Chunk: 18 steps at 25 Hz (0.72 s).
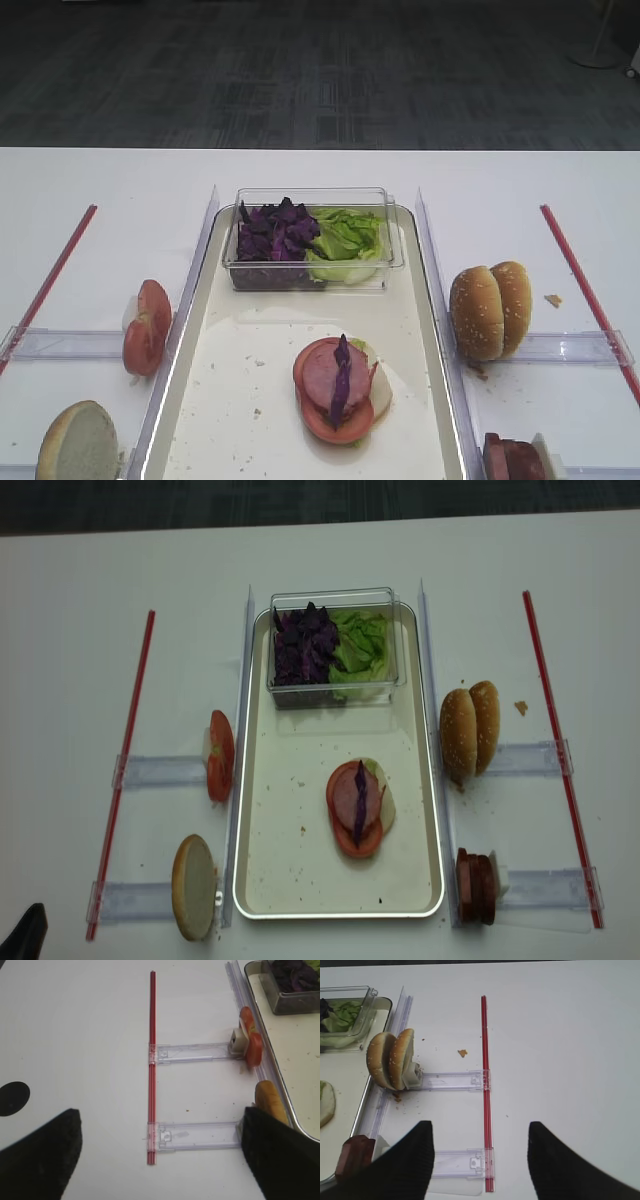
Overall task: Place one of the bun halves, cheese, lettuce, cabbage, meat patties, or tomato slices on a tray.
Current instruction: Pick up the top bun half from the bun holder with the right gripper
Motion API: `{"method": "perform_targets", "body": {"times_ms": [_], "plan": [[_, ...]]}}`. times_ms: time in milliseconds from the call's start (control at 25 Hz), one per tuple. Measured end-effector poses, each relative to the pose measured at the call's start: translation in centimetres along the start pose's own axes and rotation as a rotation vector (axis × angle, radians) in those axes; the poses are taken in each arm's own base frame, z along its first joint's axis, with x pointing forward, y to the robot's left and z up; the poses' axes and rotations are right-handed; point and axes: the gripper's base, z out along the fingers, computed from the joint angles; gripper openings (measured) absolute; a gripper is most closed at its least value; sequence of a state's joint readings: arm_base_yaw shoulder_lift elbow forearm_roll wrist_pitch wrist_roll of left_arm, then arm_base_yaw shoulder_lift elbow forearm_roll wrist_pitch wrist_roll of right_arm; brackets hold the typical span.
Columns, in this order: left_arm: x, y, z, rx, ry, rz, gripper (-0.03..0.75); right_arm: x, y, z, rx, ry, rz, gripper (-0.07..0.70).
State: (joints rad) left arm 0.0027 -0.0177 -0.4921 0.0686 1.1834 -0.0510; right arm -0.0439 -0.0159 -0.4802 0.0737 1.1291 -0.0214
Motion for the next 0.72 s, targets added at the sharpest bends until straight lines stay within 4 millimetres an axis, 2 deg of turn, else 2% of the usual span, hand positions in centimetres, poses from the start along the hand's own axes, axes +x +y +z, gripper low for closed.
{"method": "perform_targets", "body": {"times_ms": [720], "plan": [[0.00, 0.00, 0.00, 0.000, 0.000, 0.000, 0.597, 0.00, 0.00, 0.00, 0.000, 0.000, 0.000, 0.445]]}}
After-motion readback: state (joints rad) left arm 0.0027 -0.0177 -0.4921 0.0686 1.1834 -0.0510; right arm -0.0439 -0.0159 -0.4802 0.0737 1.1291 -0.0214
